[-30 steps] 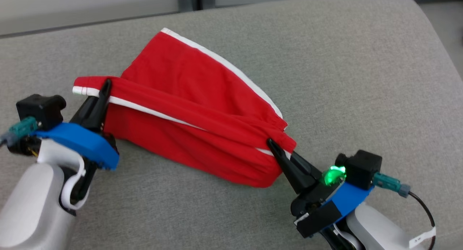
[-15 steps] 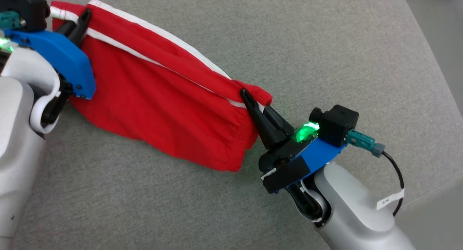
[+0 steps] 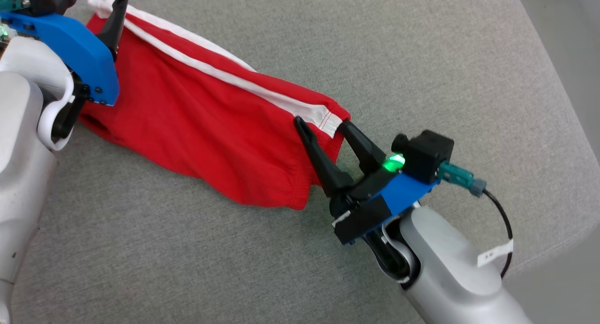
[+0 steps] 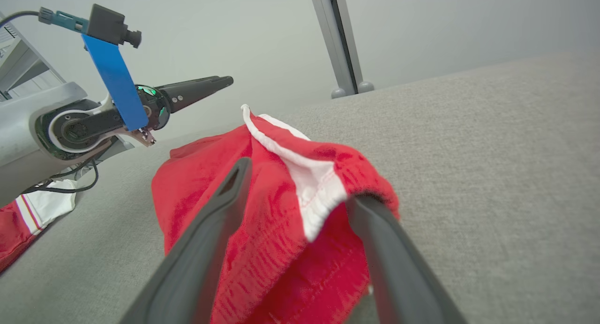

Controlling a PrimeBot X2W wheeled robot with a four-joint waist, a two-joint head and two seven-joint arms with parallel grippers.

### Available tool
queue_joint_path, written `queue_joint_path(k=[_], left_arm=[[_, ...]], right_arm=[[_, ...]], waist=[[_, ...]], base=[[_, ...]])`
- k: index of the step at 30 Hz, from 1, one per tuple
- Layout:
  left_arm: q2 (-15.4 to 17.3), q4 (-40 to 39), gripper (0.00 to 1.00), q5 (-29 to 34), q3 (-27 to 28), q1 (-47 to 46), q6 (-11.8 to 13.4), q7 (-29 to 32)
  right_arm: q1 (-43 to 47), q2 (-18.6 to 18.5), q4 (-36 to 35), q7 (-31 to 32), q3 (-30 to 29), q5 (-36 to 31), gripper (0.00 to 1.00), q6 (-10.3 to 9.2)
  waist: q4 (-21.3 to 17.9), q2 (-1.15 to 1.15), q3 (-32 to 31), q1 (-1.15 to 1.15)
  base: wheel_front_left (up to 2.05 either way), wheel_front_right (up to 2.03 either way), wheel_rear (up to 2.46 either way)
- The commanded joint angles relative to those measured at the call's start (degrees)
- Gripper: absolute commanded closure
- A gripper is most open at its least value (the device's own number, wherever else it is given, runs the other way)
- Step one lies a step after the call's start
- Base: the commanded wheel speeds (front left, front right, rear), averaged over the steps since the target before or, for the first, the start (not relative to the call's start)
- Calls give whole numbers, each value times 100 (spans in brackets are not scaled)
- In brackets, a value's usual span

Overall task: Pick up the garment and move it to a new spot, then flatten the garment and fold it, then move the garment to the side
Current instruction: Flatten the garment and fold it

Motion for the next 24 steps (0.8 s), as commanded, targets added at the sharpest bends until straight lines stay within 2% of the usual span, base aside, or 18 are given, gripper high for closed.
queue_joint_path(k=[1,8,13,17,24], left_arm=[[-24,21,0,-59,-42,-74,-6,-100],[30,200,0,-362,-217,65,-6,-611],[193,319,0,-526,-370,271,-6,-823],[330,382,0,-635,-467,463,-6,-935],[553,524,0,-797,-777,728,-7,-645]], right_arm=[[147,-2,15,-19,-46,-103,0,3],[940,-221,-227,-19,-465,-519,0,3],[1461,-382,-715,-19,-894,-953,0,3],[1841,-371,-1237,-20,-1173,-1561,0,3],[2221,-161,-1622,-19,-1336,-1910,0,3]], waist=[[-4,-1,-64,0],[64,-1,-488,0],[39,-1,-711,0],[-10,-1,-813,0],[-56,-1,-837,0]], base=[[0,0,0],[0,0,0],[0,0,0],[0,0,0],[0,0,0]])
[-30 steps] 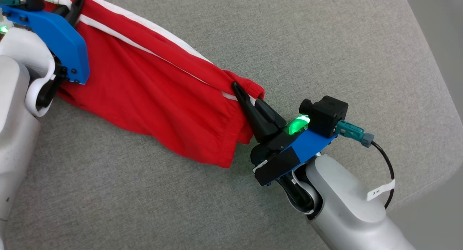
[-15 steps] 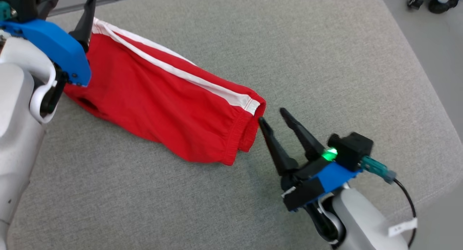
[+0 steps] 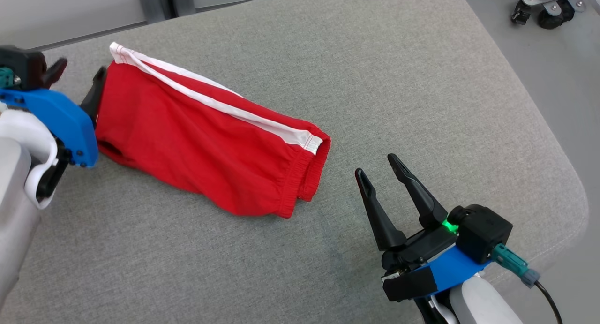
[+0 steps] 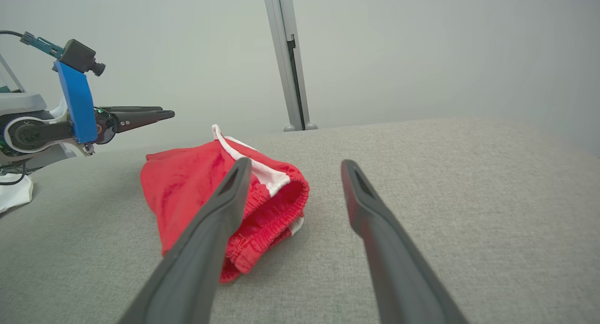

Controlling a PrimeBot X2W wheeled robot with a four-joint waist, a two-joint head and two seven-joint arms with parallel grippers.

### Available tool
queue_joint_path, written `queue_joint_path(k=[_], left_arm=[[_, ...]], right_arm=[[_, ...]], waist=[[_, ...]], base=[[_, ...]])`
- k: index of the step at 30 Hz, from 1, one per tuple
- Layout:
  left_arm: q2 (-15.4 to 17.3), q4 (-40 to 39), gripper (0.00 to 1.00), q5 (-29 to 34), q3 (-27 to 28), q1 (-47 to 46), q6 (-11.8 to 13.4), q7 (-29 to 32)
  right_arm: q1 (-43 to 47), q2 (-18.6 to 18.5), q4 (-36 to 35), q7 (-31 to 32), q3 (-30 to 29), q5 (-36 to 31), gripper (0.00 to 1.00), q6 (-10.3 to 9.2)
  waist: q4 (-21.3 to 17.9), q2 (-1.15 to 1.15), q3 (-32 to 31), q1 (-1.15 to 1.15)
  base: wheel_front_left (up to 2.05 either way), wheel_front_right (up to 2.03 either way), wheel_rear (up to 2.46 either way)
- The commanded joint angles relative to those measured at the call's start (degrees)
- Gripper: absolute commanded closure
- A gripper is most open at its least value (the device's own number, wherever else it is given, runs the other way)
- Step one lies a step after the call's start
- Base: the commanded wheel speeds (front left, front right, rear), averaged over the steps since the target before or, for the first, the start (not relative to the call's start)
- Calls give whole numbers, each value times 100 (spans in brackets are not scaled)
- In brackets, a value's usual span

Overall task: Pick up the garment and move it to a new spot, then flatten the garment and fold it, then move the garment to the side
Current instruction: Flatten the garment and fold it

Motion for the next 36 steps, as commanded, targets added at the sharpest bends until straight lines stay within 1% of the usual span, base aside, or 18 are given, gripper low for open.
queue_joint_path(k=[1,7,12,17,20,21,22,27,31,34,36], left_arm=[[21,45,0,-62,-80,86,-7,103],[72,183,0,-474,-188,255,-7,612],[70,337,0,-590,-226,279,-7,764],[-123,512,0,-948,-178,372,-7,1052],[-210,503,0,-1121,-264,432,-7,1321],[-221,477,64,-1147,-278,425,-7,1346],[-235,440,100,-1169,-291,414,-7,1329],[-303,205,100,-1369,-233,430,-7,1087],[-394,-7,100,-1487,-183,561,-7,726],[-414,-156,100,-1477,-153,765,-7,323],[-431,-194,100,-1470,-157,846,-7,217]], right_arm=[[65,23,-38,-19,-14,-48,0,3],[-62,98,24,-19,52,-43,0,3],[-203,134,81,-19,90,-33,0,3],[-272,148,123,-19,112,-9,0,3],[-295,158,156,-19,100,-7,0,3],[-298,158,159,-20,99,-8,0,3],[-293,159,162,-19,105,-9,0,3],[-261,155,190,-20,104,-14,0,3],[-166,127,240,-19,48,10,0,3],[-73,114,269,-20,-14,20,0,3],[-31,110,279,-19,-46,20,0,3]], waist=[[0,0,14,0],[-16,0,128,0],[-38,0,249,0],[-30,0,307,0],[-7,0,310,0],[4,0,310,0],[19,0,304,0],[125,0,212,0],[254,0,39,0],[366,0,-131,0],[413,0,-198,0]], base=[[0,0,0],[0,0,0],[0,0,0],[0,0,0],[0,0,0],[0,0,0],[0,0,0],[0,0,0],[0,0,0],[0,0,0],[0,0,0]])
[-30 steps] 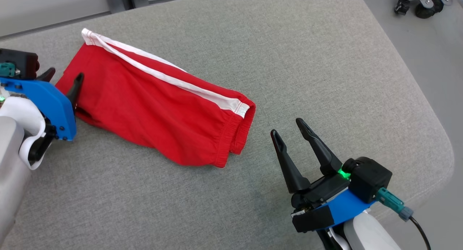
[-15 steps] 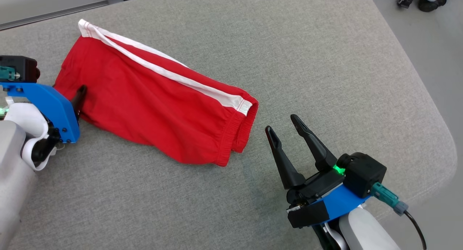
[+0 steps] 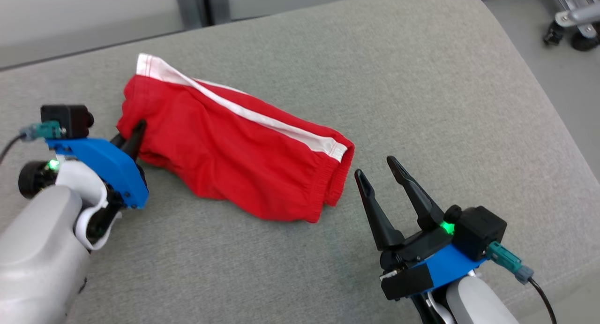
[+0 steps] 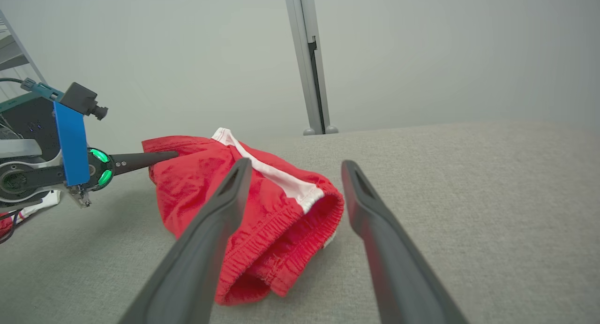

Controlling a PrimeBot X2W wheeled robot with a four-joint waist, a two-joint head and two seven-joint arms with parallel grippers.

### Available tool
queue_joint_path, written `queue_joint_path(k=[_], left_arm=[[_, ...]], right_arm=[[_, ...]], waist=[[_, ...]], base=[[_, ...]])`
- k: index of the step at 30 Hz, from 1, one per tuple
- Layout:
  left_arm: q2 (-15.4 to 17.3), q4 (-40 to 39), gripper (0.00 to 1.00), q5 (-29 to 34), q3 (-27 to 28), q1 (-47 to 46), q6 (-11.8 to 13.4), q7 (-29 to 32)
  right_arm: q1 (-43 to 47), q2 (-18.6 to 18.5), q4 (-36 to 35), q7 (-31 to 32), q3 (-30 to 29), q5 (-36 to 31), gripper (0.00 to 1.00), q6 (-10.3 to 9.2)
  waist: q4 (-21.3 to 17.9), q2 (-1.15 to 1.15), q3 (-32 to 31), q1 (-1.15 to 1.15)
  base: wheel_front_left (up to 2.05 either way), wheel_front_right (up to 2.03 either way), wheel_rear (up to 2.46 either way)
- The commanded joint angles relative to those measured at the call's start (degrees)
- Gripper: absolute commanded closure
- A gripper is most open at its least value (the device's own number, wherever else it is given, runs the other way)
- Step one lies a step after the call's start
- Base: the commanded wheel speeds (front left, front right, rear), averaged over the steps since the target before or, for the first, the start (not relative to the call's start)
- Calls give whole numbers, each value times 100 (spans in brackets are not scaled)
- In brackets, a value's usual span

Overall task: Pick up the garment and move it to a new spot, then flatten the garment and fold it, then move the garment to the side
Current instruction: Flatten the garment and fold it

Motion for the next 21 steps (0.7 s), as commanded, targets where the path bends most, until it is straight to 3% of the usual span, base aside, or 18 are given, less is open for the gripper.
queue_joint_path(k=[1,9,21], left_arm=[[-14,-23,100,3,5,97,-5,-71],[-148,-588,100,-200,136,1048,195,-805],[-304,-1516,100,-509,245,2506,804,-1436]], right_arm=[[94,-18,20,-19,-16,42,0,3],[589,4,64,-19,-532,51,0,3],[924,28,92,-19,-1198,-164,0,3]], waist=[[16,1,-36,0],[494,1,-510,0],[1116,1,-829,0]], base=[[0,0,0],[0,0,0],[0,0,0]])
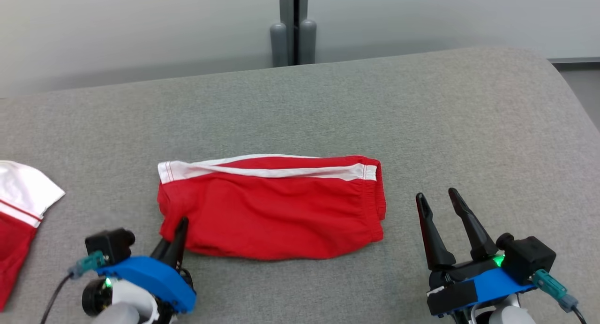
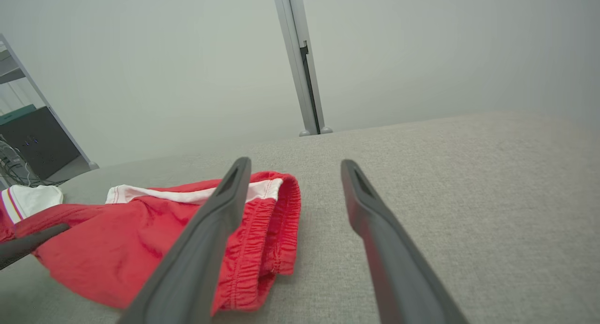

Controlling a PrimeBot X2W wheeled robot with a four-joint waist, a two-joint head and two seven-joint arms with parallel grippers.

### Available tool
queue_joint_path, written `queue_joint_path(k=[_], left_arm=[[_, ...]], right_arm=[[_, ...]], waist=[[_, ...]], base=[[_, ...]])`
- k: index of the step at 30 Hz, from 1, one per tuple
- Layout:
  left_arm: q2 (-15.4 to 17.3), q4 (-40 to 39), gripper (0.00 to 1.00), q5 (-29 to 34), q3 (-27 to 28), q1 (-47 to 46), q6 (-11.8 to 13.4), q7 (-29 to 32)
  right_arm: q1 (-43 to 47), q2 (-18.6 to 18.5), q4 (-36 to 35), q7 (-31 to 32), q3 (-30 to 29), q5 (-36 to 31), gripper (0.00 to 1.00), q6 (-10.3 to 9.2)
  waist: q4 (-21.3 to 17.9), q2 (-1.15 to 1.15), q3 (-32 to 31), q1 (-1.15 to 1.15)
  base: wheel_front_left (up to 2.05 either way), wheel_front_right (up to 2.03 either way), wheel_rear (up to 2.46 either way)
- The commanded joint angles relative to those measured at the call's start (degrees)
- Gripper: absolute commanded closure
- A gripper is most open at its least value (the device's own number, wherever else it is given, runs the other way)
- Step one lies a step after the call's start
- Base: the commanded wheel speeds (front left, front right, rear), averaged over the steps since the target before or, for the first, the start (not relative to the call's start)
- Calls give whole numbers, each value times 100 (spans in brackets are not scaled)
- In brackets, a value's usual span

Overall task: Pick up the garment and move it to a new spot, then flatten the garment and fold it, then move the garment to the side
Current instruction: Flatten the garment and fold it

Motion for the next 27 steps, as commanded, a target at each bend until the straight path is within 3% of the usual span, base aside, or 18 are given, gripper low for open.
queue_joint_path(k=[1,4,5,6,7,12,16,22,27], left_arm=[[-9,-58,100,-26,46,114,52,-44],[-42,-225,100,-110,21,415,145,-69],[-41,-241,95,-130,23,471,163,-76],[-5,-247,38,-71,25,481,194,-126],[30,-232,0,32,20,467,229,-184],[-20,-229,0,499,369,451,481,-437],[-183,-591,0,1228,1309,627,601,-459],[-606,-1318,0,2525,2559,1086,560,-462],[-907,-1774,0,3561,3262,1455,487,-463]], right_arm=[[70,6,-15,-19,-31,-34,0,3],[136,12,10,-19,-72,-71,0,3],[139,12,32,-19,-59,-70,0,3],[135,13,55,-20,-45,-78,0,3],[123,14,69,-19,-44,-90,0,3],[50,14,183,-19,-22,-45,0,3],[15,12,262,-19,-76,-36,0,3],[35,13,339,-19,-196,-102,0,3],[95,10,340,-19,-306,-232,0,3]], waist=[[26,0,2,1],[138,0,-5,1],[161,0,-1,1],[179,0,4,1],[197,0,2,1],[233,0,-43,1],[260,0,-91,1],[308,0,-191,1],[355,0,-271,1]], base=[[0,0,0],[0,0,0],[0,0,0],[0,0,0],[0,0,0],[0,0,0],[0,0,0],[0,0,0],[0,0,0]])
